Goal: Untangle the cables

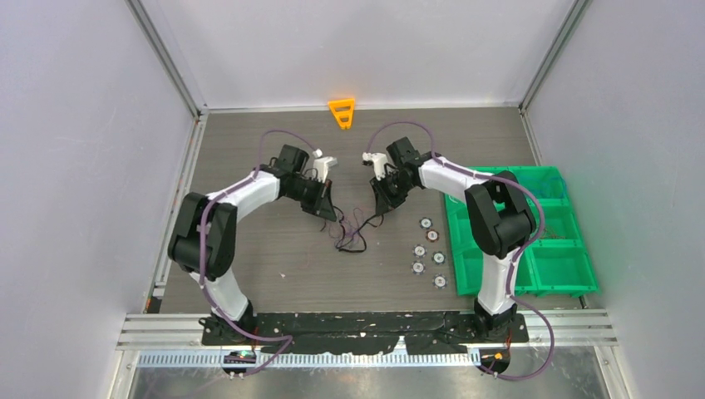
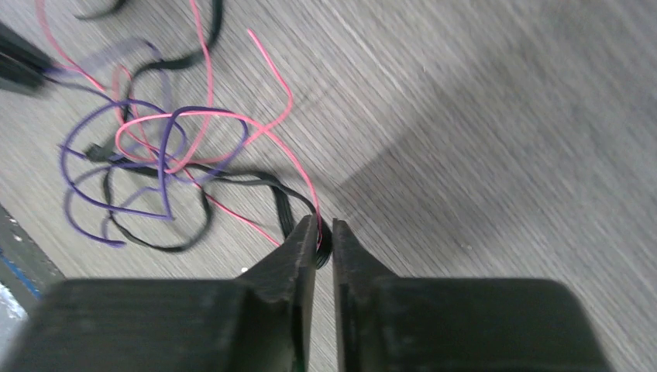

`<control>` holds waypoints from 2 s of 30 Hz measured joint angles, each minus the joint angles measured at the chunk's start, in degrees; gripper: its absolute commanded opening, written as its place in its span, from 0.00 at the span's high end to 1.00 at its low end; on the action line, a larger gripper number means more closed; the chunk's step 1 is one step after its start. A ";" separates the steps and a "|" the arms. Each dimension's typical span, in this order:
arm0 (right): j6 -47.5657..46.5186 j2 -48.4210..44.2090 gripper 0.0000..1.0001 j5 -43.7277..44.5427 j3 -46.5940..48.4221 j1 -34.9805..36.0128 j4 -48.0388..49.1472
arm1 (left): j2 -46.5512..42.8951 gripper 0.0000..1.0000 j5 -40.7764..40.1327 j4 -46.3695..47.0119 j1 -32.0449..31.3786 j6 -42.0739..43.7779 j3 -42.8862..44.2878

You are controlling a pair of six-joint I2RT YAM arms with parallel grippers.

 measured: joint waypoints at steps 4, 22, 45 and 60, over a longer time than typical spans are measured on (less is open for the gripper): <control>-0.85 -0.11 0.94 1.60 -2.73 0.00 -0.07 | -8.68 1.00 -0.63 -1.07 2.80 0.00 -0.26; -3.04 -0.11 0.95 4.59 -3.58 0.17 0.11 | -34.07 1.00 0.63 -0.94 13.00 -11.41 26.01; -3.19 -0.35 0.61 5.16 -3.82 0.63 0.28 | -24.30 1.00 3.17 22.49 25.18 -39.19 63.01; -9.05 -20.44 0.05 -7.85 8.09 0.85 -6.45 | -26.56 1.00 7.78 28.79 25.00 -47.01 45.33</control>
